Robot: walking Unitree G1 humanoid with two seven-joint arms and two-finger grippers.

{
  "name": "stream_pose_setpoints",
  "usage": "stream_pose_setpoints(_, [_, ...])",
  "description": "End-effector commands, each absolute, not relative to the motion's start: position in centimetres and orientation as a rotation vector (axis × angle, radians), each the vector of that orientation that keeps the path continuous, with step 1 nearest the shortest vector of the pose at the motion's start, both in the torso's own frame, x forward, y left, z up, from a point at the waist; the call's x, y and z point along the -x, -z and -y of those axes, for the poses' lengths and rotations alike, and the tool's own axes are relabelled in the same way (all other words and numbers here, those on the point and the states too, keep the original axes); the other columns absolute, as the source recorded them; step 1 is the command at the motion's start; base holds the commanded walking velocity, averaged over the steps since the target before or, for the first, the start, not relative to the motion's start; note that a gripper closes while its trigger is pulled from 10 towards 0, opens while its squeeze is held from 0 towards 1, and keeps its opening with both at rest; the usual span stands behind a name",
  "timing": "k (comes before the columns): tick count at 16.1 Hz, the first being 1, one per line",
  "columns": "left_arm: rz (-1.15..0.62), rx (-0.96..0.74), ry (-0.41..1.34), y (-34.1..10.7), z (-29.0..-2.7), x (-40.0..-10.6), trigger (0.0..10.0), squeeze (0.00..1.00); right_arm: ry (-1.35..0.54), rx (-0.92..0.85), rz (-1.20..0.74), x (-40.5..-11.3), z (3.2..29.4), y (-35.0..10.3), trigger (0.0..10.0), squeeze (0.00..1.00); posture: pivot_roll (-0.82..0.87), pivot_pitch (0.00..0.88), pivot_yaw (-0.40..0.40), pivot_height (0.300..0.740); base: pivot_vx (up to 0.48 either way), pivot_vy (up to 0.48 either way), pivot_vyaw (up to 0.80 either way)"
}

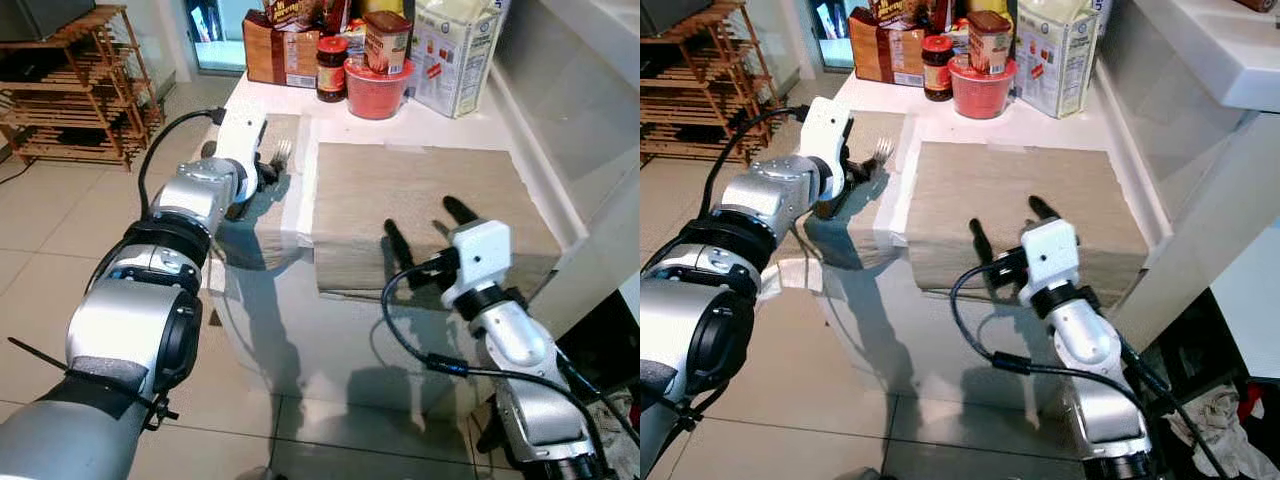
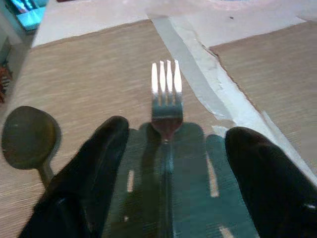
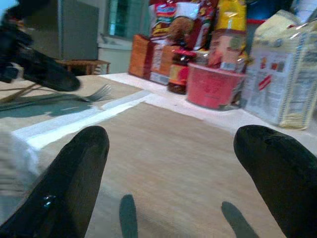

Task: Setting the table

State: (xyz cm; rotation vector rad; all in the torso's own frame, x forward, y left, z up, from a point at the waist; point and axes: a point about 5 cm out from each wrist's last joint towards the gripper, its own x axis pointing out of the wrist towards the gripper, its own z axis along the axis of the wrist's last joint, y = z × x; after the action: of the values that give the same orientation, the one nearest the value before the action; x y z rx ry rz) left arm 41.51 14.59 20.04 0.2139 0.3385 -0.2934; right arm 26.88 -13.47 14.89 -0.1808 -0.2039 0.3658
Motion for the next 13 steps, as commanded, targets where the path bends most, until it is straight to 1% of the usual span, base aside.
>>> stream_pose_setpoints(1, [-0.344,-0.248,0.317,-20.5,-14.1,-41.6,10.0,1.00,-0.390,0.161,0.216,-26.6,13.1,-15.3,10.0,0.00,-0.04,0.000,0.040,0.740,0.000,0.000,0.00])
stream_pose_setpoints(2, [-0.350,-0.253,0.317,-20.4,-14.0,-41.6,10.0,1.00,-0.392,0.161,0.215,-26.6,13.0,-15.4,10.0,0.00,-0.04,0.000,0.040,0.740,0.000,0.000,0.00])
stream_pose_setpoints(3, [-0.356,-0.259,0.327,-20.3,-13.9,-41.6,10.0,0.00,-0.395,0.158,0.213,-26.6,12.9,-15.5,10.0,0.00,-0.04,0.000,0.042,0.740,0.000,0.000,0.00])
stream_pose_setpoints(8, [-0.378,-0.251,0.323,-19.8,-13.9,-41.5,10.0,0.00,-0.412,0.137,0.218,-26.4,12.3,-15.7,10.0,0.00,-0.05,0.000,0.045,0.740,0.000,0.000,0.00])
stream_pose_setpoints(11, [-0.383,-0.236,0.304,-19.7,-14.4,-41.6,10.0,0.00,-0.418,0.130,0.218,-26.3,12.6,-15.8,10.0,0.00,-0.06,0.000,0.047,0.740,0.000,0.000,0.00])
stream_pose_setpoints(13, [-0.399,-0.196,0.298,-19.4,-14.6,-41.5,10.0,0.00,-0.423,0.129,0.216,-26.2,12.5,-15.8,10.0,0.00,-0.06,0.000,0.047,0.740,0.000,0.000,0.00])
